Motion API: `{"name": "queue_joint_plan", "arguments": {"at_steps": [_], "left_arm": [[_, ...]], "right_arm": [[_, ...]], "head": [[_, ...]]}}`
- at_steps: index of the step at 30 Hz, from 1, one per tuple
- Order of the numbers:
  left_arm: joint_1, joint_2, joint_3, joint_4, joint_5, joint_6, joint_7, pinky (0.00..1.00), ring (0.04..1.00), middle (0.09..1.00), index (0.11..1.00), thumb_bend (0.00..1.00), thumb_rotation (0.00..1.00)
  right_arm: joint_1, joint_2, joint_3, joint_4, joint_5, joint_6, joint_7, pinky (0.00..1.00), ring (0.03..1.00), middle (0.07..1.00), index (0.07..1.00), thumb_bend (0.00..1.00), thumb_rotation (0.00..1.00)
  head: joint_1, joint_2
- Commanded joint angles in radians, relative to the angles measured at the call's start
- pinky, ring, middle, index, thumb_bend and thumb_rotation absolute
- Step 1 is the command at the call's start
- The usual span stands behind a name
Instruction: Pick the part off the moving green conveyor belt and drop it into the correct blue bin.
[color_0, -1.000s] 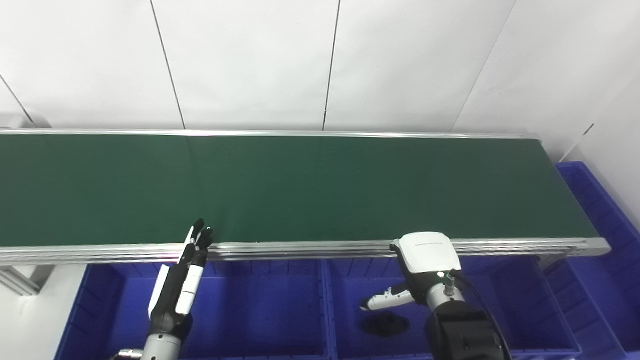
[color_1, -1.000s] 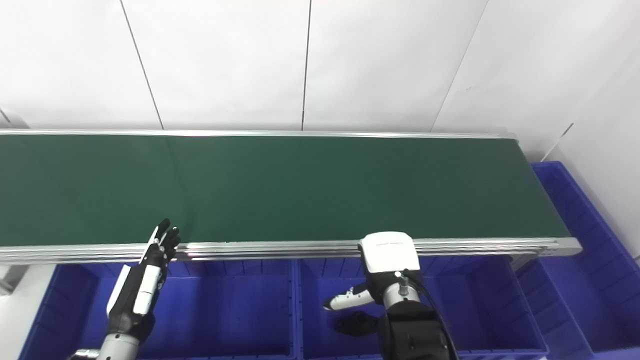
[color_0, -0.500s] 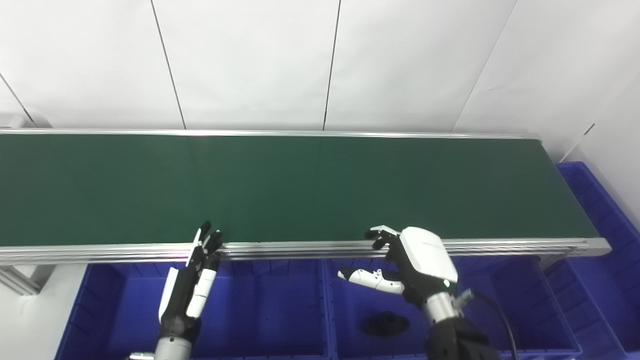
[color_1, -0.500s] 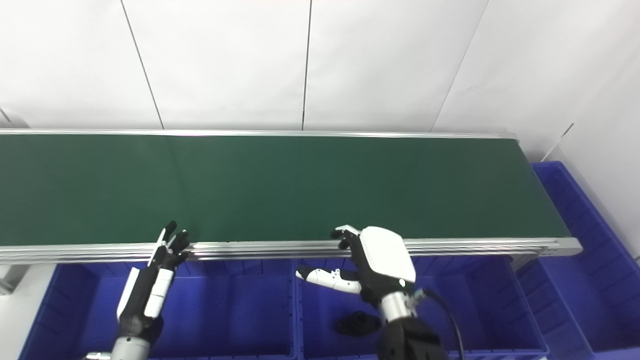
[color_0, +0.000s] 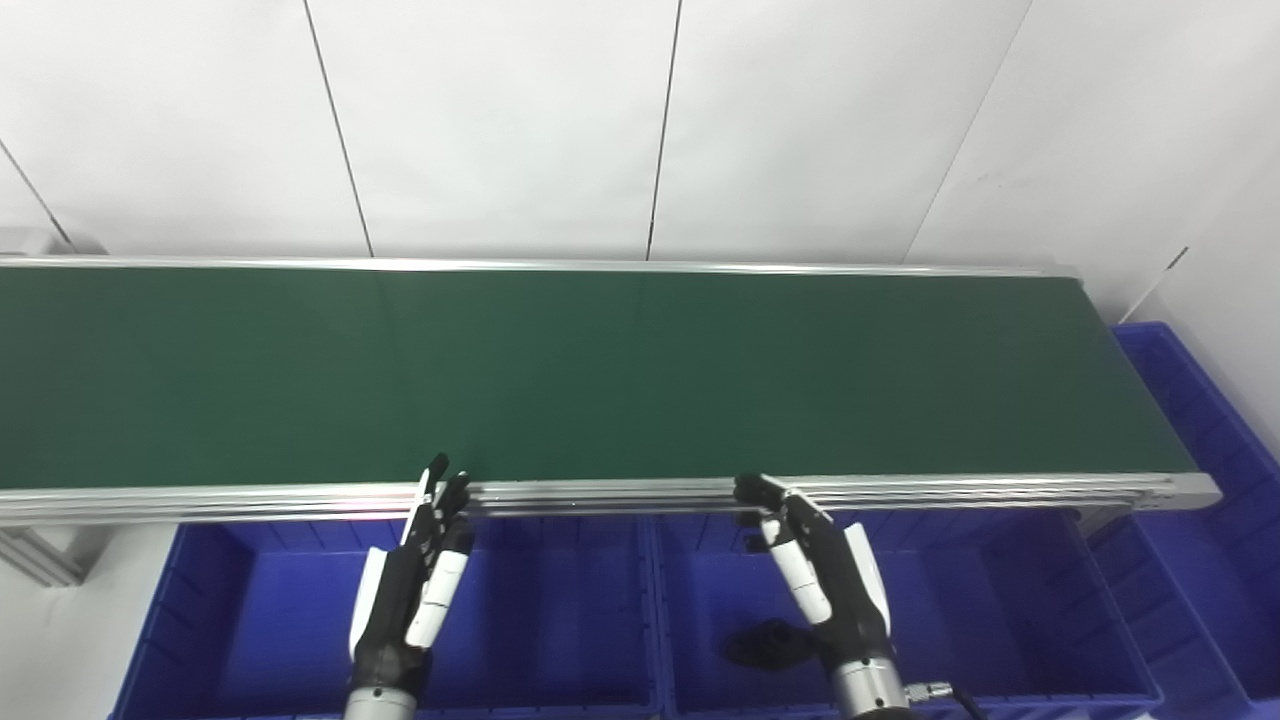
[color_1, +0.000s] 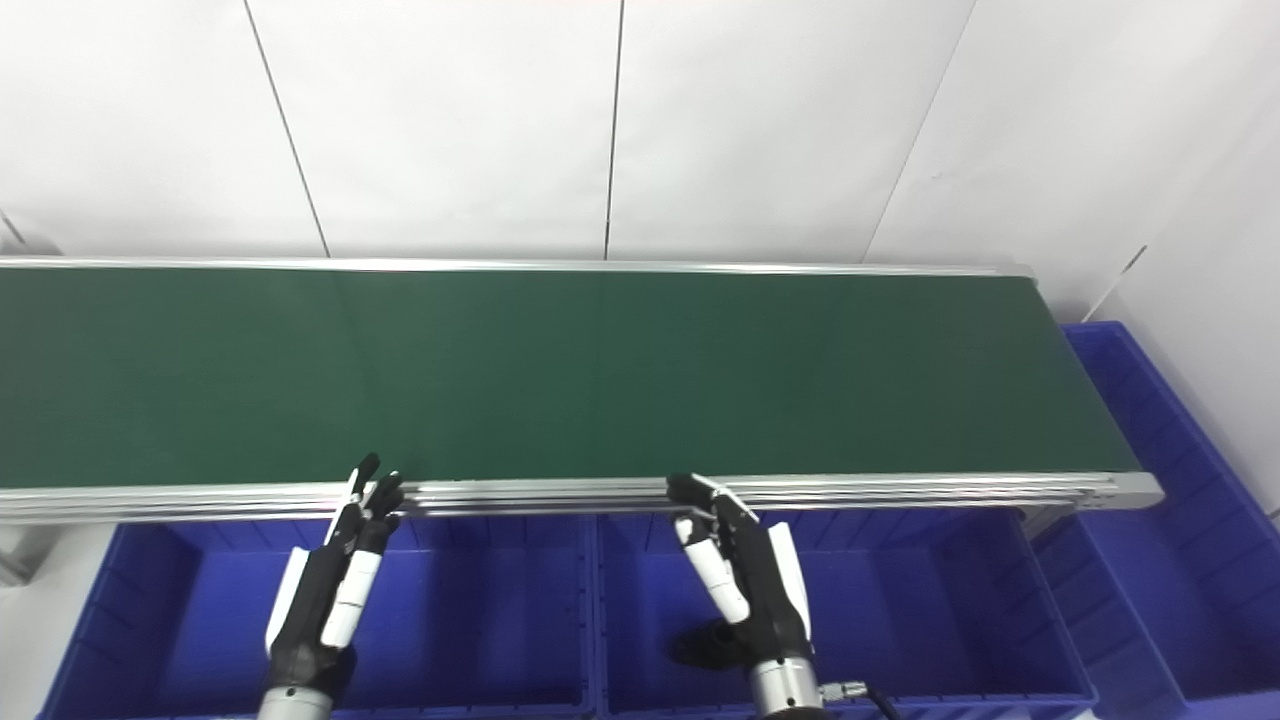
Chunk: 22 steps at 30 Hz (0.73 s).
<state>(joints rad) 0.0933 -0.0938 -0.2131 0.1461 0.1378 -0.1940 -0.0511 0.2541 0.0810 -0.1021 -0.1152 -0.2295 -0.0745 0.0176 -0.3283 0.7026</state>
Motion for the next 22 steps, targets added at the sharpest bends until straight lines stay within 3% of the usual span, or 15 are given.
{"name": "queue_joint_plan", "arguments": {"at_steps": [1,11,17,22], "left_arm": [[-0.008,-0.01,-0.004,-0.035,0.002,-0.046,0.012,0.94,0.942,0.944,1.0,0.58,0.93],[-0.003,-0.01,-0.007,-0.029,0.011,-0.063,0.024,0.95,0.941,0.94,1.0,0.61,0.91],[-0.001,-0.019,-0.015,-0.023,0.026,-0.067,0.034,0.94,0.935,0.938,1.0,0.64,0.91],[-0.001,-0.026,-0.022,-0.01,0.043,-0.082,0.053,0.95,0.929,0.933,1.0,0.6,0.9]], "right_arm": [[-0.009,-0.01,0.018,-0.001,0.005,-0.091,-0.027,0.69,0.755,0.799,0.785,0.86,1.0],[-0.012,-0.055,0.067,0.042,-0.052,-0.156,-0.104,0.74,0.789,0.824,0.815,0.83,1.0],[-0.007,-0.081,0.075,0.042,-0.054,-0.152,-0.12,0.75,0.802,0.838,0.825,0.85,1.0],[-0.005,-0.098,0.076,0.048,-0.033,-0.154,-0.118,0.75,0.804,0.842,0.829,0.83,1.0]], "head": [[0.006,-0.001],[0.04,-0.004],[0.078,-0.001],[0.085,-0.005]]}}
